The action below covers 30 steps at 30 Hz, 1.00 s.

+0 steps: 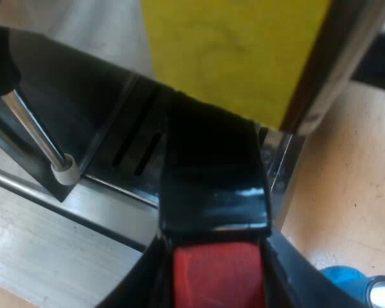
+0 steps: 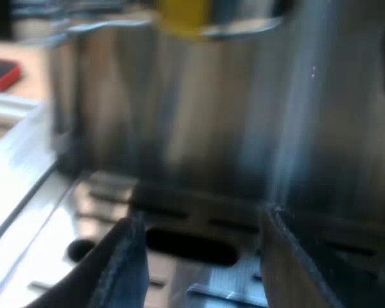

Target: Put the handle in the coffee machine

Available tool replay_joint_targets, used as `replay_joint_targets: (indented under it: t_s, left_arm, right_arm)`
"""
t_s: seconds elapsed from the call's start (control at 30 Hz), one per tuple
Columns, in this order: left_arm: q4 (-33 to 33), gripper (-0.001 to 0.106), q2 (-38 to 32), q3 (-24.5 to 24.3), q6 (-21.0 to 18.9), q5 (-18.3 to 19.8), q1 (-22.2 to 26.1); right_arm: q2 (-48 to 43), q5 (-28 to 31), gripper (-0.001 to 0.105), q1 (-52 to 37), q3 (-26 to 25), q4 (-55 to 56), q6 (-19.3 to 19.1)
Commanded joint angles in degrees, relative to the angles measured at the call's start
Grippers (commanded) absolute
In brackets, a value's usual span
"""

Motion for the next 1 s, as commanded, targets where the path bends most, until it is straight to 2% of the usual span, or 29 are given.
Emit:
replay_joint_targets:
  t_s: [0.03,0.27,0.3,0.33,0.4,0.57,0.7,1.0]
  left_arm:
    - [-0.84,0.000,-0.76,-1.72,0.34,8.44,-0.18]
    - [-0.84,0.000,-0.76,-1.72,0.34,8.44,-0.18]
    - [-0.84,0.000,-0.76,-1.72,0.34,8.44,-0.18]
    - [-0.84,0.000,-0.76,-1.72,0.34,8.44,-0.18]
    - [-0.84,0.000,-0.76,-1.72,0.34,8.44,-0.18]
    - [-0.64,0.000,-0.76,-1.72,0.34,8.44,-0.18]
    - [-0.64,0.000,-0.76,-1.72,0.07,8.31,-0.18]
    - [-0.64,0.000,-0.76,-1.72,0.07,8.11,-0.18]
  right_arm:
    - [1.46,-0.99,0.043,-1.63,-0.23,-4.11,-0.91]
    - [4.01,-1.80,0.043,-2.03,-0.23,-9.87,-1.20]
    - [5.66,-1.79,0.047,-2.28,-0.23,-13.23,-1.97]
    - [9.73,-1.79,0.064,-2.59,-0.50,-23.33,-7.47]
    - [11.09,-1.79,0.063,-2.74,-1.27,-25.73,-8.99]
    - [14.43,-0.58,0.063,-3.71,-4.88,-26.62,-9.02]
    - [16.13,0.44,0.054,-4.86,-7.24,-29.32,-9.02]
    - [16.51,0.44,0.052,-5.85,-7.88,-33.31,-9.02]
